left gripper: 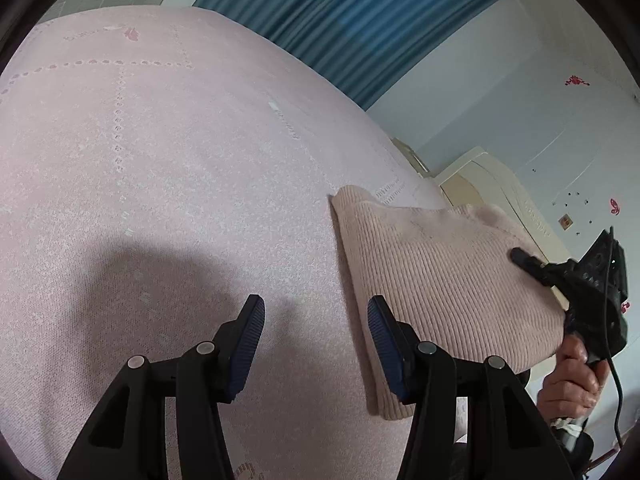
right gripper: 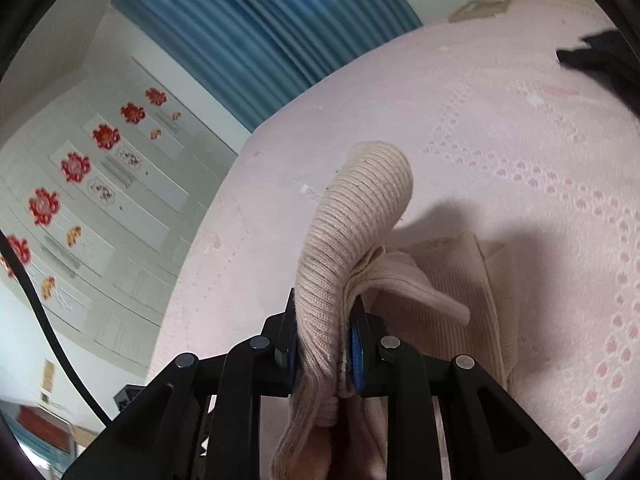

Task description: Fold small clothes

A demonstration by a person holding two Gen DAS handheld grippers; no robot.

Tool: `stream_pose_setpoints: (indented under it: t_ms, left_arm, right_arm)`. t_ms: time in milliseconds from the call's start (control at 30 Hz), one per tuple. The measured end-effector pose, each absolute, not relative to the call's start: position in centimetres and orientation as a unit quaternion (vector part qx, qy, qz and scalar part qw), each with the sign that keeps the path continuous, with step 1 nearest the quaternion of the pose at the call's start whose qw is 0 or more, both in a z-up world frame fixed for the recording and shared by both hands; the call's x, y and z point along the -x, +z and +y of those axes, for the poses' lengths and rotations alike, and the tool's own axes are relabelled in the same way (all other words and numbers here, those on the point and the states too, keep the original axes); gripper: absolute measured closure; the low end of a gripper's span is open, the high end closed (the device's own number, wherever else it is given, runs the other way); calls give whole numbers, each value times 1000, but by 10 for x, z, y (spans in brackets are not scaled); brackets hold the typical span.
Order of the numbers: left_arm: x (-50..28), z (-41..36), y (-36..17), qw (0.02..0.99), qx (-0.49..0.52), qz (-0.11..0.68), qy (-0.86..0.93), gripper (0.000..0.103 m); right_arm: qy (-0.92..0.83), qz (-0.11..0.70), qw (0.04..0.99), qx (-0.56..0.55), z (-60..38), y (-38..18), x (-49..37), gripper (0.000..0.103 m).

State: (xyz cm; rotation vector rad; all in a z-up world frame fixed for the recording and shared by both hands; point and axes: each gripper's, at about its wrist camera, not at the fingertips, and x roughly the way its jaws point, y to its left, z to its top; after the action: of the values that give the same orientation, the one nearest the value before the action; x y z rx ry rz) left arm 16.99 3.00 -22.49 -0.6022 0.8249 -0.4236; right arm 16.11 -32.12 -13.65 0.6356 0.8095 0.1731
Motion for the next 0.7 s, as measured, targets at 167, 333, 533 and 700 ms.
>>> stream_pose_setpoints:
  t_ms: [167,333,533,700]
  left_arm:
    - [-169,30,-227,851,278,400,-194,52]
    - [-171,28,-228,851,277,403,-191,52]
    - [-175,14,-233,852,254,415,-193,52]
    - [-170,-1,-233,860,225,416,-194,52]
  right_arm:
    - [47,436,840,-320,-360,-198,-158,78]
    - [40,449,801,-395,-400,-254,-125,68]
    - [42,447,809,-380,-403,-267,-112,45]
    - [72,455,779,-424,-403,-292,-130,38]
